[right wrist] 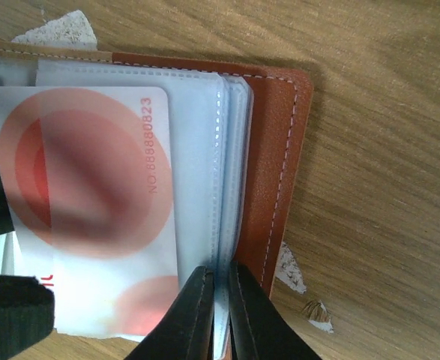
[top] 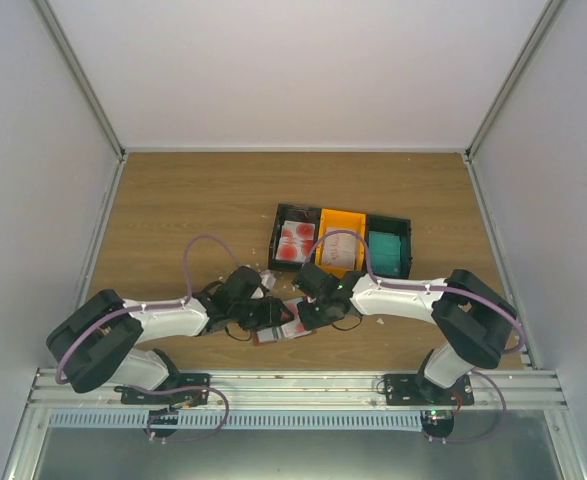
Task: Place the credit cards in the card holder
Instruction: Insert the credit card into the card holder.
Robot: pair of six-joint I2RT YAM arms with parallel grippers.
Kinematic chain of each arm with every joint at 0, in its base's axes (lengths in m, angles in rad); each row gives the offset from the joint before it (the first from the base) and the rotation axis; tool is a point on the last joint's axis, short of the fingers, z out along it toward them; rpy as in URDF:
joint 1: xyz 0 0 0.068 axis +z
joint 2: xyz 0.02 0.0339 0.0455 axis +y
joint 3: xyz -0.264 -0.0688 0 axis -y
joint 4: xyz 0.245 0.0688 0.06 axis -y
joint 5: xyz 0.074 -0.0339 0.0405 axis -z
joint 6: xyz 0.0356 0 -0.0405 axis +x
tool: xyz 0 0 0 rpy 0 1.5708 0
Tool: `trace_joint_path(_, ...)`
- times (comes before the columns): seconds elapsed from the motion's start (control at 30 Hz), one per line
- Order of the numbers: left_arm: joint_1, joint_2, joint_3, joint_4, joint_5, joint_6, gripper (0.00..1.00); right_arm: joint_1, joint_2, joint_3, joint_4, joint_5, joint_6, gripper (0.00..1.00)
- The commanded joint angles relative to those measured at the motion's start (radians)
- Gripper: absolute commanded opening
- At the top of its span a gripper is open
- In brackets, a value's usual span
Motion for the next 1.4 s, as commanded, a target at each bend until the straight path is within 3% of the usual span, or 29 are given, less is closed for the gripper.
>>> trace_joint_path(0.0,-0.005,-0.029,0.038,-0.174,-0.037,-0.042,0.50,0.014,0.031,-0.031,-0.019,0.008,0.023,0.09)
trace_joint_path(0.2,-0.003,-0.025,0.101,-0.285,-0.073,-0.001,0.46,0.013,0.031,-0.035,-0.013,0.006,0.023,0.09)
trace_joint_path(0.37,-0.003,0.010,0.115,-0.271,-0.065,0.021,0.26,0.013,0.033,-0.033,-0.009,0.001,0.019,0.09)
trace_joint_path(0.53,-0.003,0.048,0.125,-0.240,-0.042,0.041,0.15,0.014,0.036,-0.028,-0.008,-0.001,0.015,0.09)
trace_joint_path(0.77,-0.003,0.068,0.126,-0.192,-0.031,0.074,0.10,0.014,0.028,-0.023,0.000,-0.001,0.009,0.09)
trace_joint_path(1.07,-0.003,0.028,0.096,-0.092,0.013,0.092,0.12,0.013,0.006,-0.016,0.005,0.007,0.010,0.11)
trace_joint_path(1.37,-0.003,0.033,0.083,-0.114,-0.035,0.069,0.04,0.013,-0.061,-0.019,-0.004,0.031,0.025,0.35)
